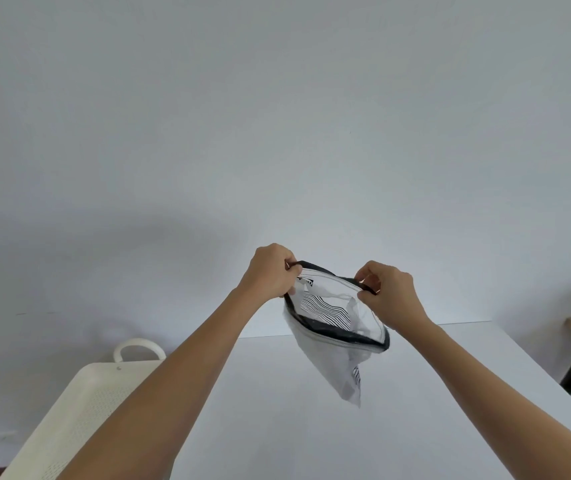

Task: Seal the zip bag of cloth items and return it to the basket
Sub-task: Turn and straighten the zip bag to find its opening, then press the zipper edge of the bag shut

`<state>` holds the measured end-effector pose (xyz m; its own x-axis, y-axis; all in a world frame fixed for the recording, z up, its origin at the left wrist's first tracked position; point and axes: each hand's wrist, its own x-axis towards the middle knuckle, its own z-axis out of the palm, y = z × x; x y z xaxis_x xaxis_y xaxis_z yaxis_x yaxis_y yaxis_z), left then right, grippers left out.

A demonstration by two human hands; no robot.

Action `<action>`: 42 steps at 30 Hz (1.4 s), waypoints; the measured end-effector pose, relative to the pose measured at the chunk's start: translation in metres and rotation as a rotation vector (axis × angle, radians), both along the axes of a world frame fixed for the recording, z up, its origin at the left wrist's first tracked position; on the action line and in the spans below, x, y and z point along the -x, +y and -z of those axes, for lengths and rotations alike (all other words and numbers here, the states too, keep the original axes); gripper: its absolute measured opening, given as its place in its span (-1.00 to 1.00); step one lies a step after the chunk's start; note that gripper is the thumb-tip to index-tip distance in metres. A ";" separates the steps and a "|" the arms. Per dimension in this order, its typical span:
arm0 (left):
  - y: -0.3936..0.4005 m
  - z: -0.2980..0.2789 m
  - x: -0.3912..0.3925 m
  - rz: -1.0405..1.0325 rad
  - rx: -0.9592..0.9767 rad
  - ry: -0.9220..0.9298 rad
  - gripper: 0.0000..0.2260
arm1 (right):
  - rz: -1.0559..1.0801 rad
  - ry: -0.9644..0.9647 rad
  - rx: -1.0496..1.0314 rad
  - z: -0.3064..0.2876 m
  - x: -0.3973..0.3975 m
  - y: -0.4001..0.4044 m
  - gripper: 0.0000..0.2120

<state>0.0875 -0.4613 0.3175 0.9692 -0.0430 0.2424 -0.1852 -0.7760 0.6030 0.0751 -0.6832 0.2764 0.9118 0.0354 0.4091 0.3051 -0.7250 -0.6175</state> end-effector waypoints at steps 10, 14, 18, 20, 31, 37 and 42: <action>-0.008 -0.010 -0.010 -0.112 0.326 0.165 -0.93 | -0.301 -0.081 0.085 -0.002 0.030 0.031 -0.66; -0.001 -0.002 -0.012 -0.070 0.457 0.177 -0.71 | -0.292 -0.093 0.030 0.003 0.028 0.028 -0.72; 0.018 0.012 -0.013 -0.083 0.453 -0.018 -0.56 | -0.236 -0.084 -0.137 -0.005 0.021 0.013 -0.77; 0.025 0.025 -0.011 -0.017 0.407 0.008 -0.69 | -0.233 -0.058 -0.219 -0.010 0.016 0.006 -0.76; 0.016 0.060 -0.007 0.190 0.410 0.098 -0.91 | -0.450 0.053 -0.469 -0.018 0.007 -0.017 -0.87; 0.001 0.053 -0.005 0.232 0.382 -0.030 -0.89 | -0.283 0.130 -0.553 -0.029 0.002 -0.026 -0.76; -0.011 0.050 -0.005 0.269 0.294 -0.068 -0.89 | -0.196 0.155 -0.451 -0.036 -0.003 -0.027 -0.80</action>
<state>0.0924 -0.4722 0.2671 0.9142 -0.2124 0.3452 -0.4053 -0.4902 0.7716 0.0780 -0.7106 0.3123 0.9569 0.0627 0.2837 0.2887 -0.3146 -0.9043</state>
